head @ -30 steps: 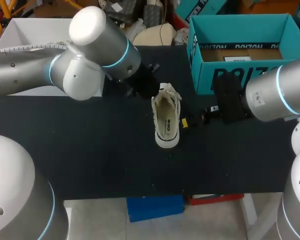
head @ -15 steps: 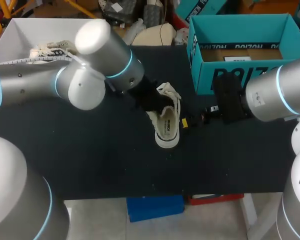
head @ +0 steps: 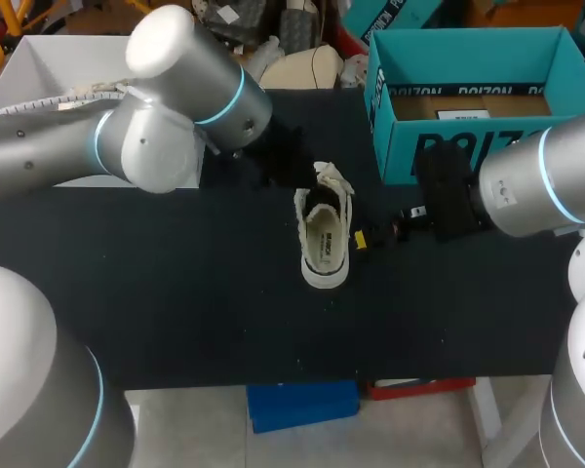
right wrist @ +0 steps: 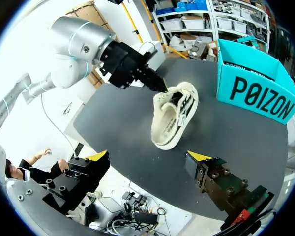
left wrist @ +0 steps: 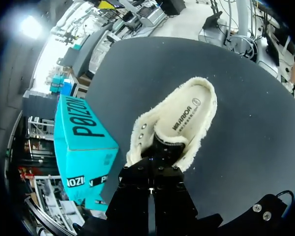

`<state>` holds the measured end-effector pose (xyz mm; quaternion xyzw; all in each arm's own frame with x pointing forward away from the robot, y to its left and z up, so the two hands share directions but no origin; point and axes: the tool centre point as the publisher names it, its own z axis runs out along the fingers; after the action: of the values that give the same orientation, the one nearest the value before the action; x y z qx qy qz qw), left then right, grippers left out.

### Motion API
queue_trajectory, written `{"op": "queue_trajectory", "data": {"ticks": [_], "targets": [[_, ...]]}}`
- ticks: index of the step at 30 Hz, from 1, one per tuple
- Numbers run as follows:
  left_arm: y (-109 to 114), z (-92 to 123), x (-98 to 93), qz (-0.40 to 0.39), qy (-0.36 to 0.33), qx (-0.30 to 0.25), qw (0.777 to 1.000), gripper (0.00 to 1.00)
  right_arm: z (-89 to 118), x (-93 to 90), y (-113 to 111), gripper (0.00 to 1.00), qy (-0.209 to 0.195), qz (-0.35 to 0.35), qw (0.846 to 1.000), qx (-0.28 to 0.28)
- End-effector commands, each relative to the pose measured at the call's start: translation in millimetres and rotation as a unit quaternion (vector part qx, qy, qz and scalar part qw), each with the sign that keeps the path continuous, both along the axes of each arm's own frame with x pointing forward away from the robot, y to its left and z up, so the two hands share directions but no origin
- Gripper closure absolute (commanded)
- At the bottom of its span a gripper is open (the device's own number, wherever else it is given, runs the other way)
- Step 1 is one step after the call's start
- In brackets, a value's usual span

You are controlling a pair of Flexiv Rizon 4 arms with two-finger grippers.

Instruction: Take the shoe out of the shoebox, open the shoe tongue, remove and reinsert the insole, then place the shoe into the shoebox

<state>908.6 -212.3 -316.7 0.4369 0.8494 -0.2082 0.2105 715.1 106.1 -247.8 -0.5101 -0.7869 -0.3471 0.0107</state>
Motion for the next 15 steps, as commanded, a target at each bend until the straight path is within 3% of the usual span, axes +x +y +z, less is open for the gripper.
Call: {"op": "queue_trajectory", "data": {"ticks": [1,4,5,6,7,15], "targets": [[40.9,33.2,-27.0,0.065,0.045,-0.082,0.993,0.88,-0.1,0.0,1.0,0.0,0.0,-0.001,1.0,-0.001],[60.8,41.5,-35.1,0.112,0.062,-0.1,0.987,0.61,-0.1,0.0,1.0,0.0,0.0,-0.001,1.0,-0.001],[68.2,44.3,-39.0,0.127,0.061,-0.091,0.986,0.13,-0.1,0.0,1.0,0.0,0.0,-0.001,1.0,-0.001],[73.7,47.0,-45.1,0.129,0.069,-0.086,0.985,0.0,-0.1,0.0,1.0,0.0,0.0,-0.001,1.0,-0.001],[76.8,49.3,-52.5,0.134,0.084,-0.091,0.983,0.0,-0.1,0.0,1.0,0.0,0.0,-0.001,1.0,-0.001],[76.8,49.3,-52.5,0.134,0.084,-0.091,0.983,0.0,-0.1,0.0,1.0,0.0,0.0,-0.001,1.0,-0.001]]}}
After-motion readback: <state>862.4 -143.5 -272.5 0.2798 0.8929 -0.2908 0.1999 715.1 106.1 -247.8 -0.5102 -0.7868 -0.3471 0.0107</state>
